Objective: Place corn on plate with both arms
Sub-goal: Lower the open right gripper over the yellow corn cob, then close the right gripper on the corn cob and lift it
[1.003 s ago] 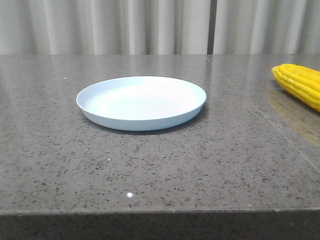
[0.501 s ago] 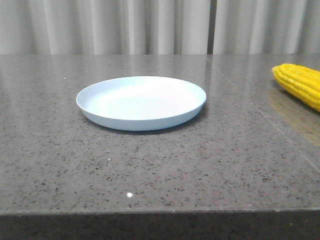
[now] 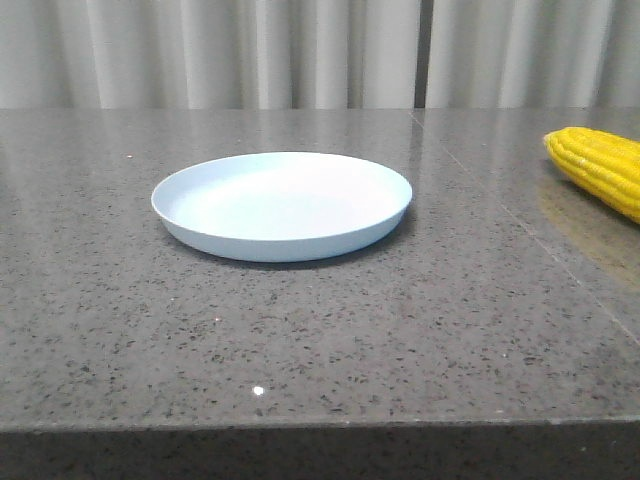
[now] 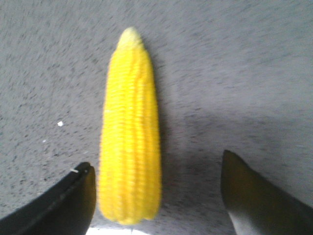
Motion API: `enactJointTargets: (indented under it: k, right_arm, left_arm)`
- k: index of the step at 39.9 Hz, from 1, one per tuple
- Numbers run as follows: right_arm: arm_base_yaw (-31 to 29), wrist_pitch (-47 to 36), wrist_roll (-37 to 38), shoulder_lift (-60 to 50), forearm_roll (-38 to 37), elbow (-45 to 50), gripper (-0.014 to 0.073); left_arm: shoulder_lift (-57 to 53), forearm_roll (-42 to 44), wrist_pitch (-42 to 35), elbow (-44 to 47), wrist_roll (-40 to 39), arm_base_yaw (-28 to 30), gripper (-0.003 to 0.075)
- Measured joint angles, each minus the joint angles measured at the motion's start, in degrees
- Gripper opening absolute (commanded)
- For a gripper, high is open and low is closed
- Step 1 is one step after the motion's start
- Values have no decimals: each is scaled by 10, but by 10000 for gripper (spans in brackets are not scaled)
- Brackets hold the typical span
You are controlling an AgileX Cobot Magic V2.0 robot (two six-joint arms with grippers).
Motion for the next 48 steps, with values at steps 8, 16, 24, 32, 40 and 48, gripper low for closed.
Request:
enactJointTargets:
  k: [8,16,24,32,40,48]
  right_arm:
    - [19,61,0,121,13,-83,550]
    - [19,71,0,215,14,-124,549]
    - [19,78,0,245,14,-133,378]
    - [19,107,0,240,15,-151,130]
    - [20,137,0,192,59,-195,134]
    - [78,187,28,176,79,-255,134]
  left_arm:
    - [0,0,0,0,0,0,-20]
    - [0,0,0,0,0,0,-20]
    - [0,0,0,0,0,0,-20]
    - [0,0,0,0,0,0,-20]
    - [0,0,0,0,0,0,-20]
    - [0,0,0,0,0,0,-20]
